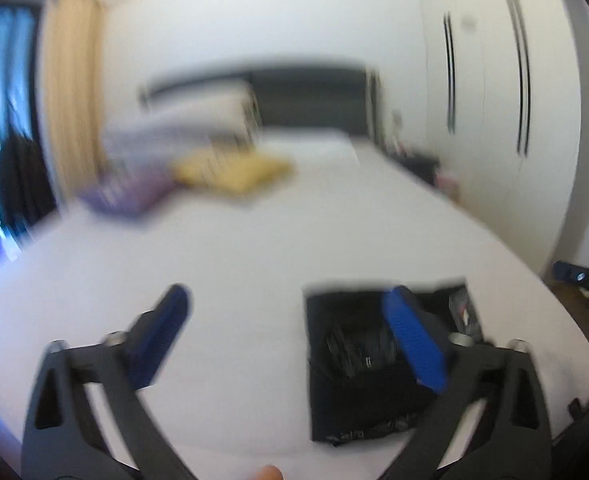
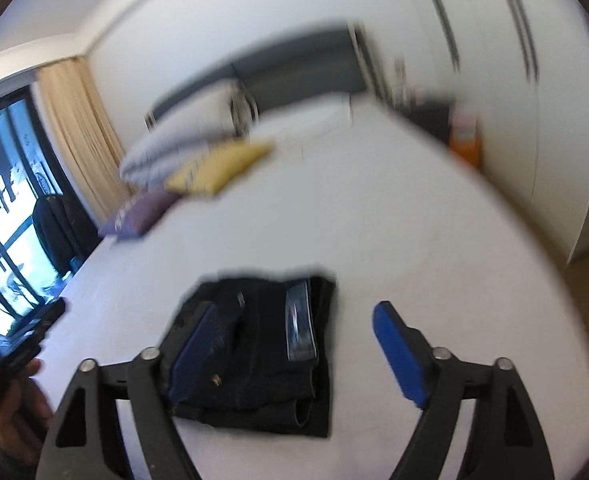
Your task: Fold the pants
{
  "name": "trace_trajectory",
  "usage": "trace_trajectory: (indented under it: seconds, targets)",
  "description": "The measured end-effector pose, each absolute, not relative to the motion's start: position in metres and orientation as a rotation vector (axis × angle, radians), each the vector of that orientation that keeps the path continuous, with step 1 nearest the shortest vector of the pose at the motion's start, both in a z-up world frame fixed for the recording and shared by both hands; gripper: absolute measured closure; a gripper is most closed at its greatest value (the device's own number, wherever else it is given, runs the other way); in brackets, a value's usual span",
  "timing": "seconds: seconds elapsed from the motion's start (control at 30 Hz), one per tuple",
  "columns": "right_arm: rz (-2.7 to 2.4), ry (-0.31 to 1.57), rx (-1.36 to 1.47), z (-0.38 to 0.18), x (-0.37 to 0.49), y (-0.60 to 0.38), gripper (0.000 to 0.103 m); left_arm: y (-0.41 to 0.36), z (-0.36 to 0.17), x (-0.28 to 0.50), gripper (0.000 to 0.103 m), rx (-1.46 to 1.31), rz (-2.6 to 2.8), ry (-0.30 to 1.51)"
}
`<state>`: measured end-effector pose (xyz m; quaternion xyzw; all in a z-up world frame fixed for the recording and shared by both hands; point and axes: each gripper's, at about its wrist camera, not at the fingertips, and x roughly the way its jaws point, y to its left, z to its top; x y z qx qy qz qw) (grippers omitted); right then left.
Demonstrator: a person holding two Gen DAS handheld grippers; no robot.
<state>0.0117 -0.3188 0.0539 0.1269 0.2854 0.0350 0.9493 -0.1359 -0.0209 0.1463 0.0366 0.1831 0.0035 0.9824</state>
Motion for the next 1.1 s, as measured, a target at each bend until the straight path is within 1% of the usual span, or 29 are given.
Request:
trace_trajectory:
  seconds: [0.03, 0.07, 0.1, 0.17, 0.23, 0.3, 0.37, 0.43, 0.5, 0.63, 0.73, 0.83, 0.93, 1.1]
  targets:
    - [0.062, 0.504, 0.232, 0.074, -0.004, -0.313, 0.007, -0.025, 0.16, -0.153, 0.0, 0.092, 0.028, 0.318]
    - [0.055, 0.437, 0.21, 0.091, -0.015, -0.308, 0.001, -0.03, 0.174, -0.172, 0.0, 0.11, 0.044, 0.272]
    - [0.043, 0.335, 0.176, 0.114, -0.036, -0.301, 0.0, -0.036, 0.191, -0.193, 0.0, 0.13, 0.061, 0.218]
    - [0.037, 0.216, 0.134, 0.14, -0.06, -0.292, 0.0, -0.041, 0.212, -0.222, 0.0, 0.124, 0.07, 0.176]
    - [0.019, 0.136, 0.09, 0.165, -0.083, -0.284, 0.0, -0.045, 0.222, -0.231, 0.0, 0.103, 0.092, 0.211]
    - [0.007, 0.095, 0.063, 0.181, -0.103, -0.277, 0.0, -0.046, 0.226, -0.239, 0.0, 0.097, 0.06, 0.306]
    - [0.014, 0.062, 0.051, 0.191, -0.117, -0.272, 0.0, -0.047, 0.225, -0.247, 0.0, 0.093, 0.035, 0.351]
    - [-0.01, 0.098, 0.043, 0.196, -0.114, -0.264, 0.0, -0.05, 0.22, -0.254, 0.0, 0.082, 0.049, 0.395]
    - [-0.024, 0.174, 0.05, 0.193, -0.112, -0.26, 0.0, -0.05, 0.21, -0.249, 0.0, 0.045, 0.051, 0.494]
    - [-0.027, 0.372, 0.105, 0.171, -0.11, -0.264, 0.0, -0.057, 0.184, -0.239, 0.0, 0.015, 0.041, 0.637]
    - [-0.062, 0.514, 0.15, 0.15, -0.097, -0.264, 0.0, -0.06, 0.166, -0.231, 0.0, -0.011, 0.02, 0.712]
    - [-0.075, 0.617, 0.167, 0.13, -0.088, -0.261, 0.0, -0.064, 0.15, -0.219, 0.0, -0.003, 0.016, 0.764]
    - [-0.077, 0.659, 0.151, 0.114, -0.096, -0.251, 0.0, -0.068, 0.139, -0.214, 0.0, 0.001, 0.006, 0.789]
    - [-0.062, 0.689, 0.128, 0.106, -0.093, -0.241, 0.0, -0.068, 0.127, -0.202, 0.0, -0.007, 0.002, 0.818]
